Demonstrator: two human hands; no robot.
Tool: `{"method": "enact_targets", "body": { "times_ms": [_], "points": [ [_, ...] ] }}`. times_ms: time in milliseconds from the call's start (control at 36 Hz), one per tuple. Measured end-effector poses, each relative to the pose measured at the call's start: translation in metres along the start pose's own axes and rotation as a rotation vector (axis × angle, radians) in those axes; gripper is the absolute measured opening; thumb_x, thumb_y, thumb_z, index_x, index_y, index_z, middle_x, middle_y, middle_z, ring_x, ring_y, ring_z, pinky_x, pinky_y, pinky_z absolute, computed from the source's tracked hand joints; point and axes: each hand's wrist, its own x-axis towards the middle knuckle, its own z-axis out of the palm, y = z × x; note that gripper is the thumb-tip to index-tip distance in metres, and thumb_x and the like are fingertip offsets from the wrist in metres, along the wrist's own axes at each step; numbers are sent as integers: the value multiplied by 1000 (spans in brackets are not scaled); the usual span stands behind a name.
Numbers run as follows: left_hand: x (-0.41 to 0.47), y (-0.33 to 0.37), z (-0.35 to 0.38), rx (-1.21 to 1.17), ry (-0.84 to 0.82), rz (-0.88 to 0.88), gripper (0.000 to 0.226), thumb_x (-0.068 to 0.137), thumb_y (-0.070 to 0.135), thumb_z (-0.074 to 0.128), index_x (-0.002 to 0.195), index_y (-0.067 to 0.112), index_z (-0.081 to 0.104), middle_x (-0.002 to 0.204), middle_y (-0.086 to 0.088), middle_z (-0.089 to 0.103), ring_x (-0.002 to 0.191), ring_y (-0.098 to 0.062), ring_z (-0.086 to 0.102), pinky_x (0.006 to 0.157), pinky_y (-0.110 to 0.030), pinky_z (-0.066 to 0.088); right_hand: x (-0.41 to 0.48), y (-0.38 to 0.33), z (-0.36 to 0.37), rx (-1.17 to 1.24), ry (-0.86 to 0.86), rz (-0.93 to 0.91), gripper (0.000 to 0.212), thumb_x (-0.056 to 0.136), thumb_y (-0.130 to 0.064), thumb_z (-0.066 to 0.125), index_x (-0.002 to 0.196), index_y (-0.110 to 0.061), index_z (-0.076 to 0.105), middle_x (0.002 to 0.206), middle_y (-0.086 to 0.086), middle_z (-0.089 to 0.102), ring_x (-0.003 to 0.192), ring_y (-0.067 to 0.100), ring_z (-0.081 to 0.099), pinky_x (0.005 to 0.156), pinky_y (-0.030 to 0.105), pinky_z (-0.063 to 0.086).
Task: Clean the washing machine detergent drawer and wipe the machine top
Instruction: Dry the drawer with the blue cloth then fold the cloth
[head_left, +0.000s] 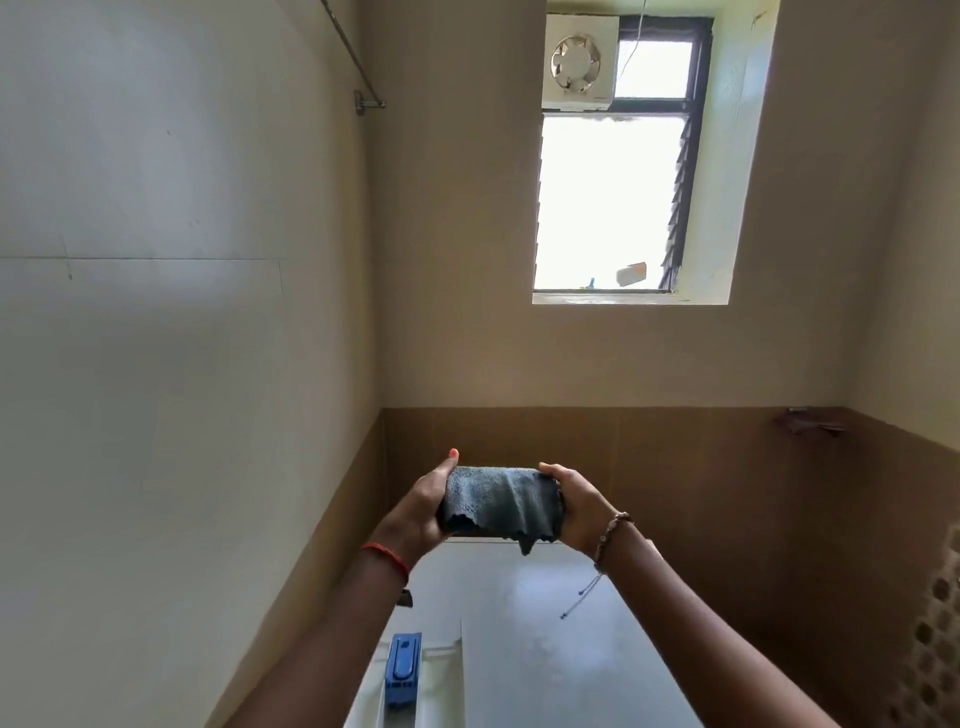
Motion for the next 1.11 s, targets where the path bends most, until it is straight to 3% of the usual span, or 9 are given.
{"method": "enact_targets", "body": {
  "times_ms": [111,250,361,472,667,750,917,1000,1111],
  "points": [
    [0,-2,-15,109,-20,-85,39,86,20,65,117,-4,57,101,-19,66,80,-28,67,58,-34,59,4,5,-10,7,-139,94,36,96,-29,44,90,2,59,69,16,69,57,25,69,50,30,56],
    [-2,-8,-19,179,-46,-105,30,87,-1,56,116,-8,56,98,-21,61,76,-28,64,48,-30,56,3,4,-14,-155,-180,115,13,88,-9,56,98,-3,61,80,12,70,65,21,70,58,29,57],
    [-3,-15,-17,202,-50,-115,25,88,0,55,113,-5,57,102,-22,60,82,-30,61,49,-31,57,-6,6,-19,-197,-186,155,40,81,-1,58,121,2,55,98,15,68,76,23,70,67,31,58],
    [-6,-29,-4,273,-105,-128,7,88,2,55,89,0,62,86,-17,62,71,-27,62,48,-28,54,-24,11,-39,-215,-131,142,25,87,-1,56,112,-1,59,92,12,70,77,21,70,67,29,58],
    [-2,-85,39,270,-324,-283,10,87,-3,54,93,-5,61,76,-15,71,61,-22,69,60,-32,57,-92,37,-100,-143,2,83,19,91,11,42,95,4,59,73,10,72,62,18,70,51,24,55],
    [-13,-113,71,306,-423,-335,8,90,-2,51,91,-4,59,69,-15,70,56,-23,68,52,-32,56,-134,49,-137,-129,64,55,19,92,8,40,99,3,57,74,8,73,63,15,70,55,22,55],
    [-58,-181,153,421,-701,-397,14,94,3,47,102,-3,56,72,-15,67,54,-23,66,45,-27,54,-251,74,-209,-75,212,-53,35,67,-7,75,98,4,63,83,5,73,66,11,70,60,18,55],
    [-96,-216,205,422,-828,-408,14,95,1,44,104,0,54,66,-13,65,49,-20,63,39,-23,49,-321,88,-242,7,273,-146,70,35,-13,94,96,7,63,84,10,73,73,14,71,65,21,56],
    [-144,-276,274,371,-1017,-552,16,92,1,46,104,2,57,88,-16,67,67,-21,70,60,-34,59,-423,105,-274,66,513,-196,15,83,8,54,98,9,56,78,7,73,70,12,71,68,21,57]
  ]
}}
